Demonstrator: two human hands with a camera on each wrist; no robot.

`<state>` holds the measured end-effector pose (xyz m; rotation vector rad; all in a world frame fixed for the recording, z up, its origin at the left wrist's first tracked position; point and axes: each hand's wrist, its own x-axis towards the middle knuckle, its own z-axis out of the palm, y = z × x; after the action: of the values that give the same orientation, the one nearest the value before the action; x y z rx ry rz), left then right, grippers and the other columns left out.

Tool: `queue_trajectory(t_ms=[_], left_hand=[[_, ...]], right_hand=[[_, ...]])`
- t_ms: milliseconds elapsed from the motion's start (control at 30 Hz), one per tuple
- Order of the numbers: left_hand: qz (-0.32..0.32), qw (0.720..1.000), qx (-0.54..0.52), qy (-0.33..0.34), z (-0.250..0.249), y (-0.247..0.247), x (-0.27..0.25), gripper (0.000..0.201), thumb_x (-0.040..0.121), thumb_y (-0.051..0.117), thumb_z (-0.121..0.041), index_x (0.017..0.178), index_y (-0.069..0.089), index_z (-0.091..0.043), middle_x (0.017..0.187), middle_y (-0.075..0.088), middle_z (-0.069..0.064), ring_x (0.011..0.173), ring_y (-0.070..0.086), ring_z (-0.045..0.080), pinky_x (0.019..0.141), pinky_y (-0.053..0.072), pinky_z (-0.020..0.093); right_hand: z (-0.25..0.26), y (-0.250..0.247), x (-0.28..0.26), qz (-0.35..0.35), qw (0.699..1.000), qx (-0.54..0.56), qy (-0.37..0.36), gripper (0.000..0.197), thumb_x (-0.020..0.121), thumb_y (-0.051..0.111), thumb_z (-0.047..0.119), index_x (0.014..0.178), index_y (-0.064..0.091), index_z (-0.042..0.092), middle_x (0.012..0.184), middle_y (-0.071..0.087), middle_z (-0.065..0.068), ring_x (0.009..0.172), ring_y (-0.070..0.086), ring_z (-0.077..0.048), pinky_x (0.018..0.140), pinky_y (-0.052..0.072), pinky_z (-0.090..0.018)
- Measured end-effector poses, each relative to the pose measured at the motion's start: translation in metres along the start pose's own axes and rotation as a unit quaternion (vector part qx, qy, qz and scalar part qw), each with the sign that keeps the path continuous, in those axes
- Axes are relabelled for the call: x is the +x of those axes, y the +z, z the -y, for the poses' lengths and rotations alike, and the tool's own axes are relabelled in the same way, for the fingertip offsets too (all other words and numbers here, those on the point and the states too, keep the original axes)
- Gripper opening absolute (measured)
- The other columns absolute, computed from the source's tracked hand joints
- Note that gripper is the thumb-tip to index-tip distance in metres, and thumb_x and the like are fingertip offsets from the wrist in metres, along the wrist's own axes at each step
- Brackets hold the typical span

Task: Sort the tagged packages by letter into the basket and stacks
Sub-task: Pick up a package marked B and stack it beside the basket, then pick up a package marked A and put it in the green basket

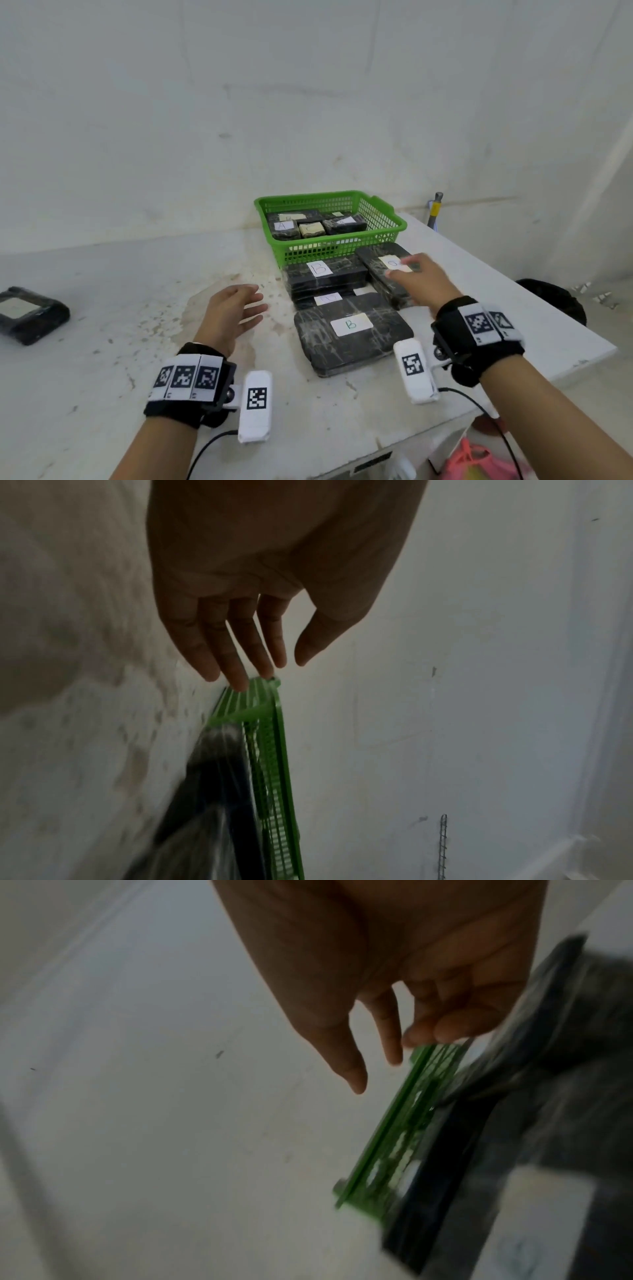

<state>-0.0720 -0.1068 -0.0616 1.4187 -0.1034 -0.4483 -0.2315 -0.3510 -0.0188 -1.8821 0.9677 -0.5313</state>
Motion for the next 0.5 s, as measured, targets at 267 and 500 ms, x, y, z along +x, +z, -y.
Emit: queue_trajectory(t_ms=[267, 500], left_hand=[[-0.092, 0.991, 0.064, 0.076, -0.035, -0.117, -0.004, 0.008, 0.098, 0.058, -0.01, 0.091, 0.063, -0.01, 0.097, 0.063, 0.011, 0.094, 0.062, 0.03, 0.085, 0.046, 0.039], [-0.204, 0.971, 0.074, 0.102, -0.062, -0.265, -0.002, 0.013, 0.097, 0.056, -0.007, 0.085, 0.06, -0.01, 0.09, 0.063, 0.012, 0.082, 0.062, 0.023, 0.075, 0.048, 0.032]], right_hand=[[0.082, 0.133, -0.064, 0.247, 0.967, 0.039, -0.055, 0.015, 0.092, 0.067, 0.018, 0.1, 0.06, 0.008, 0.074, 0.055, -0.003, 0.049, 0.044, -0.013, 0.045, 0.042, -0.019], [0.139, 0.271, -0.096, 0.331, 0.94, 0.069, -0.048, 0.024, 0.091, 0.069, 0.025, 0.108, 0.06, 0.01, 0.083, 0.061, -0.003, 0.057, 0.055, -0.014, 0.051, 0.048, -0.019]])
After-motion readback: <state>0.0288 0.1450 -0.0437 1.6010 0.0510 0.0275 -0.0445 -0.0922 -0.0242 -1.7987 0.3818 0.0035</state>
